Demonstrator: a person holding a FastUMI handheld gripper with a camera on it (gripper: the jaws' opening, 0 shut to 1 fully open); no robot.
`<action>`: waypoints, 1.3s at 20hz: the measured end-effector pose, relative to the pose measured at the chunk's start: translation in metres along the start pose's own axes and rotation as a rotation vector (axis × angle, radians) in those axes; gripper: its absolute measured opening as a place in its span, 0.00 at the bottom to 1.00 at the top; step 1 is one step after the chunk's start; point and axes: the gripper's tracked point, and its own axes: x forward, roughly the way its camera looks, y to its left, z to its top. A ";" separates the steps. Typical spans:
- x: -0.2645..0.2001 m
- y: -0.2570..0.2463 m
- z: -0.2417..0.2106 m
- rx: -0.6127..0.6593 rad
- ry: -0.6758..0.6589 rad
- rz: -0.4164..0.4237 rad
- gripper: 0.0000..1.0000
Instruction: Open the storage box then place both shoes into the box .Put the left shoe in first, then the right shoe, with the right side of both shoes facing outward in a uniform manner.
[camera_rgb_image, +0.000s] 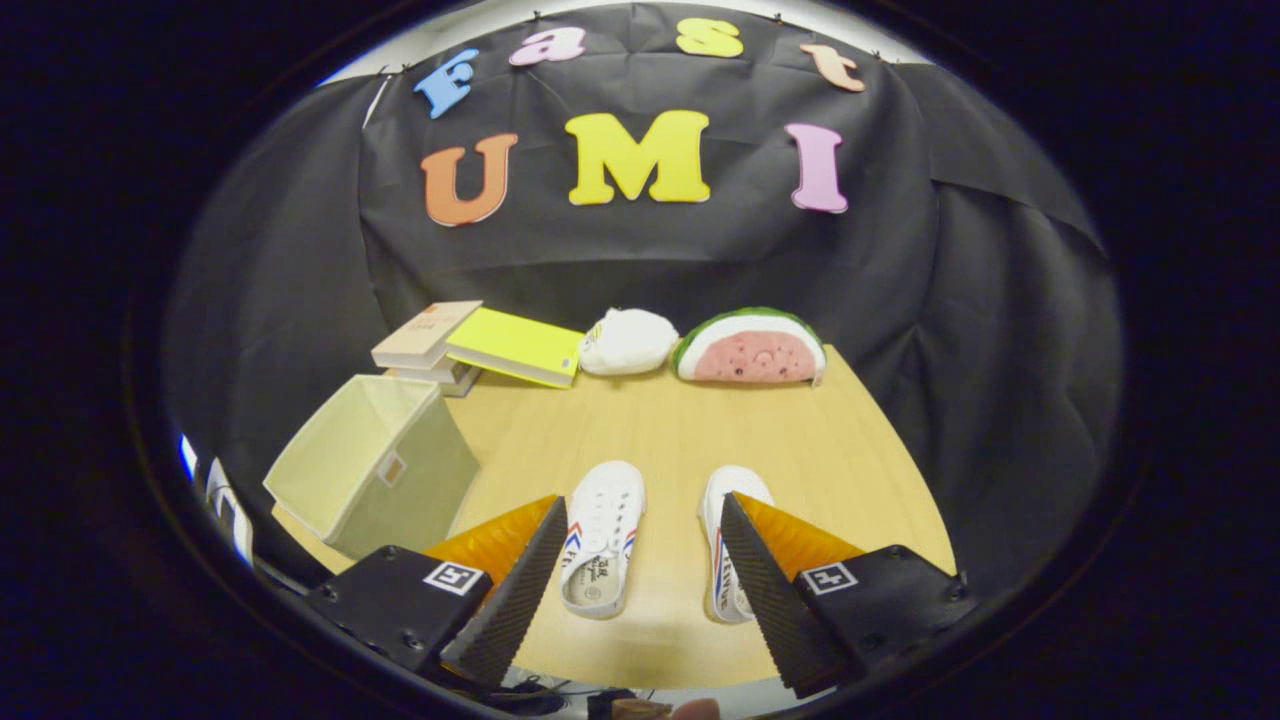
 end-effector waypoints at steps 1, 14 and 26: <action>0.012 0.000 -0.006 -0.004 0.033 0.013 1.00; 0.127 0.007 -0.080 -0.019 0.458 0.085 1.00; 0.150 0.025 -0.090 0.121 0.625 0.206 0.61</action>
